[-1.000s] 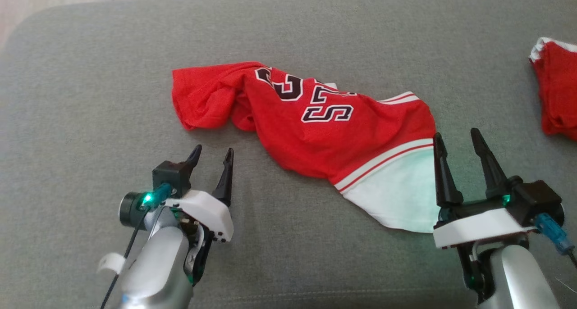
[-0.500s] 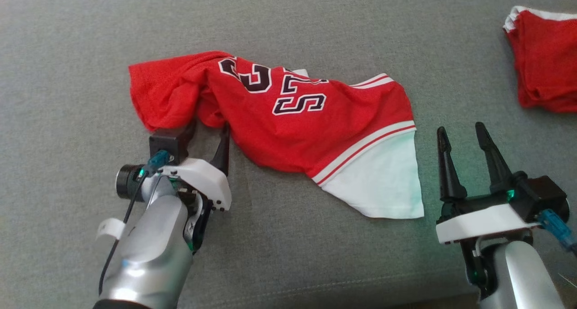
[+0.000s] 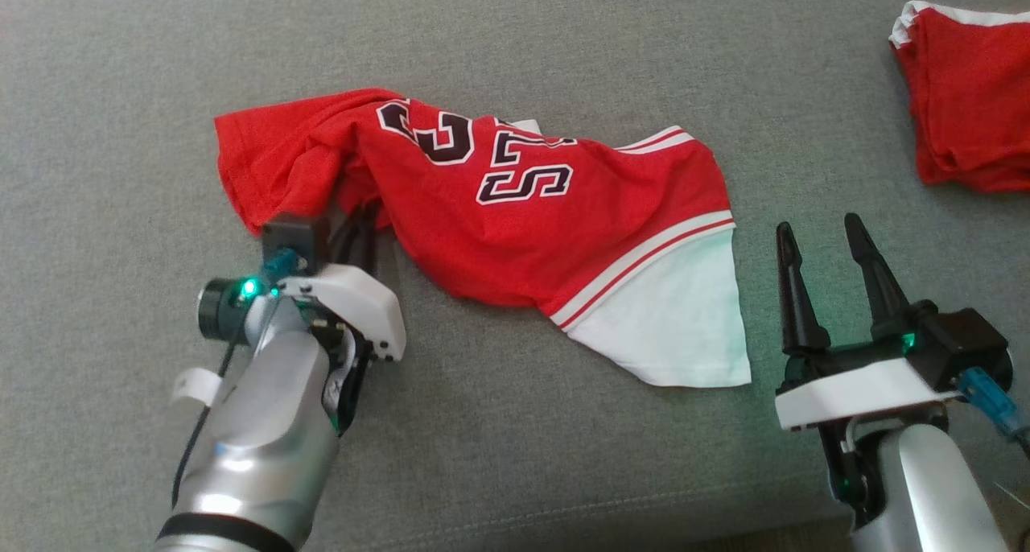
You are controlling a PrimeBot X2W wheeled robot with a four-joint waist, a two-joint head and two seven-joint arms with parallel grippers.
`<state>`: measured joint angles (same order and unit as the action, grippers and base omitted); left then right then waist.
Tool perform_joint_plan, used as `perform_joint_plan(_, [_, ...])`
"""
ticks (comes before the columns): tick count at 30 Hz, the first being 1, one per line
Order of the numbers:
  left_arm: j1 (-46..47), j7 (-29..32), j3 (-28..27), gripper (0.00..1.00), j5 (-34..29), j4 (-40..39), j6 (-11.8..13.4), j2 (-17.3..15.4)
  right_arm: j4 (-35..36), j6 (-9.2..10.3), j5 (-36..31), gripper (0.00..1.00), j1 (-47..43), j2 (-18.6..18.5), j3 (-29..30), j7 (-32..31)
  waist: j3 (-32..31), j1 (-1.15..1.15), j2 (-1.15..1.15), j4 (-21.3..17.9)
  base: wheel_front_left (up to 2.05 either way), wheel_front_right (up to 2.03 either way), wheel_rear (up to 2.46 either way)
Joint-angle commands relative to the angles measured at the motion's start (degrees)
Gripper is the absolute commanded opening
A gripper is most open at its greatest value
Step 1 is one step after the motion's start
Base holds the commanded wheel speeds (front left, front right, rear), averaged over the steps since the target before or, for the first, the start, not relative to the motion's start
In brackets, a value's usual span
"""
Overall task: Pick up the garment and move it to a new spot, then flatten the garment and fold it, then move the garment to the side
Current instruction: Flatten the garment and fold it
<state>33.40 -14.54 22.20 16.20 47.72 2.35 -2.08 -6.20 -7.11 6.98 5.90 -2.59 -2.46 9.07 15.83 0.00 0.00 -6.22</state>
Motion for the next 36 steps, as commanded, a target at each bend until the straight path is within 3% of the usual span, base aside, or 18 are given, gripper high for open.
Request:
perform_joint_plan(1, [1.9, -0.5, -0.5, 0.00, -0.3, 0.3, -0.7, -0.8, 1.5, -0.37, 0.2, 1.00, 1.9, -0.3, -1.3, 0.7, -0.2, 0.00, 0.00, 0.0, 0.00, 0.00, 0.00])
perform_joint_plan(10, [2.6, -0.5, 0.6, 0.00, 0.6, 0.1, 0.0, -0.8, 1.0, -0.37, 0.3, 1.00, 1.8, -0.3, -0.7, 0.9, -1.1, 0.00, 0.00, 0.7, 0.00, 0.00, 0.00])
perform_joint_plan(17, [-3.6, -0.5, 0.0, 0.00, -3.1, -11.9, -0.3, -3.2, -0.2, -0.37, 1.5, 1.00, 0.6, -0.3, 0.3, 1.9, -4.8, 0.00, 0.00, 4.1, 0.00, 0.00, 0.00])
perform_joint_plan(24, [-11.5, -0.4, 0.5, 0.00, -5.5, -24.2, -0.5, -8.8, -1.7, -0.37, 2.8, 1.00, -0.8, -0.3, 0.9, 2.8, -8.3, 0.00, 0.00, 6.6, 0.00, 0.00, 0.00])
perform_joint_plan(31, [-19.5, 5.6, -1.6, 0.00, -5.4, -37.7, 0.7, -16.3, -2.5, -0.37, 3.4, 1.00, -1.4, -0.3, 1.5, 3.4, -9.1, 0.00, 0.00, 7.2, 0.00, 0.00, 0.00])
perform_joint_plan(36, [-23.7, 9.3, -4.2, 0.00, -2.3, -39.3, 1.1, -18.9, -2.8, -0.37, 3.3, 1.00, -1.3, -0.3, 1.4, 3.6, -8.5, 0.00, 0.00, 6.7, 0.00, 0.00, 0.00])
